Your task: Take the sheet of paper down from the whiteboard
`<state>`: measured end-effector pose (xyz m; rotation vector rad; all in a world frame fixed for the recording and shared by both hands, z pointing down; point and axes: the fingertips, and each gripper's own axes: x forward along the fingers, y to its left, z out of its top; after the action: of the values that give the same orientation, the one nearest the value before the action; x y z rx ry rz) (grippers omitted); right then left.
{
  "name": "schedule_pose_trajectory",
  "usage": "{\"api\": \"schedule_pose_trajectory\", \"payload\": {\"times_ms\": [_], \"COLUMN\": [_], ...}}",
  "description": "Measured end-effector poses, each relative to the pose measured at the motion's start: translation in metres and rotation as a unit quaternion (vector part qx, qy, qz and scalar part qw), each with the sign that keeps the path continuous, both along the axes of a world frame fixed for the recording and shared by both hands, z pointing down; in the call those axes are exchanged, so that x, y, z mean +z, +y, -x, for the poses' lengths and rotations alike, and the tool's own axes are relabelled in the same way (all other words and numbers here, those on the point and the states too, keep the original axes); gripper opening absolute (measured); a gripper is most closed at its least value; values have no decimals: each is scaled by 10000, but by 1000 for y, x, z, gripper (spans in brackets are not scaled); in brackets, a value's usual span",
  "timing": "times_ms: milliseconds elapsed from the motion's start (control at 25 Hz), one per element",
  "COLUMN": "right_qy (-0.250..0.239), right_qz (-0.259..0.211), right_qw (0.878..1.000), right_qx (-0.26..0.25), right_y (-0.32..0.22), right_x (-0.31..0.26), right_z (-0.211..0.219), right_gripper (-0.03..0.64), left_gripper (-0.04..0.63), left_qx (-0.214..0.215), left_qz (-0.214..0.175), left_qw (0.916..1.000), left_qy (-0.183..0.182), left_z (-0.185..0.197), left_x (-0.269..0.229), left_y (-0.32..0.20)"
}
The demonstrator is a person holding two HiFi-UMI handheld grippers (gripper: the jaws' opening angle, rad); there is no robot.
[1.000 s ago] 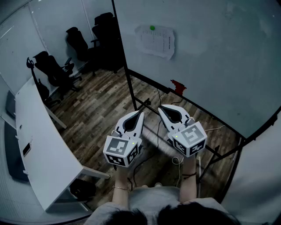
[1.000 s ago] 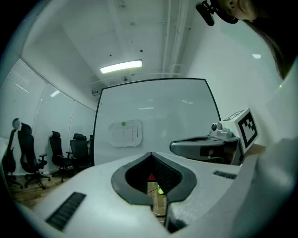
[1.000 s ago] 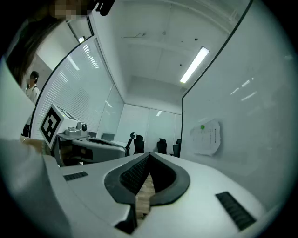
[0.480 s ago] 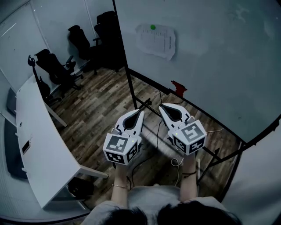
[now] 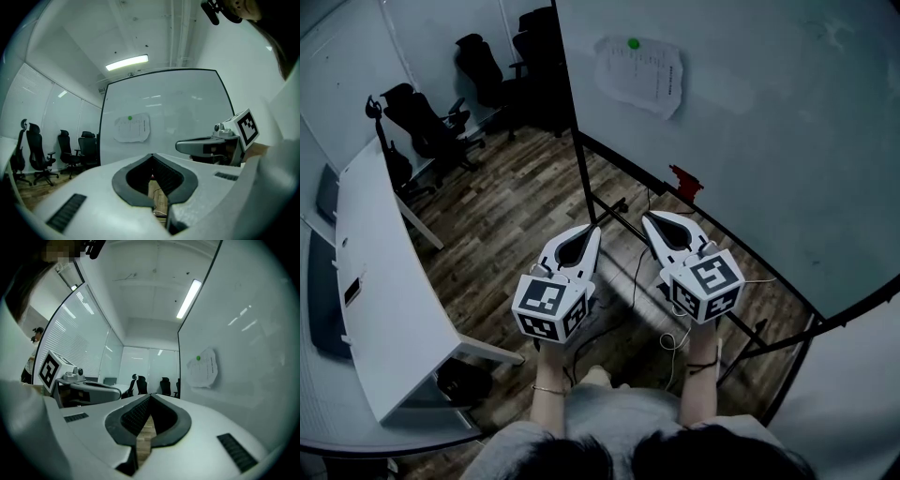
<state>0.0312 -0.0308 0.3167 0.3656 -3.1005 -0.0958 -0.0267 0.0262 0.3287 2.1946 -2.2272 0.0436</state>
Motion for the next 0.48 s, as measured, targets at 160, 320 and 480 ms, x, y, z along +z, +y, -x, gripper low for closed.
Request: {"api": "schedule_pose_trajectory", "payload": {"times_ms": [160,320,480], "right_qy": [-110,-133,-152], "right_qz": [165,246,281], "right_qw": [9998,9995,9994], "right_qx": [-73,-114,-99], "right_y": [-11,-18,-27], "right_x": [2,7,10], "right_z": [7,13,19], "right_gripper": [0,0,1], "left_gripper": [5,5,5], "left_qx": [-100,-135,-129], "left_qz": [94,159,161], "left_qw": [9999,9997,9997], "left_qy": [-52,-83,-89], "left_z": [6,10,13], "left_x": [1,3,7], "left_y": [-8,-16,-26]}}
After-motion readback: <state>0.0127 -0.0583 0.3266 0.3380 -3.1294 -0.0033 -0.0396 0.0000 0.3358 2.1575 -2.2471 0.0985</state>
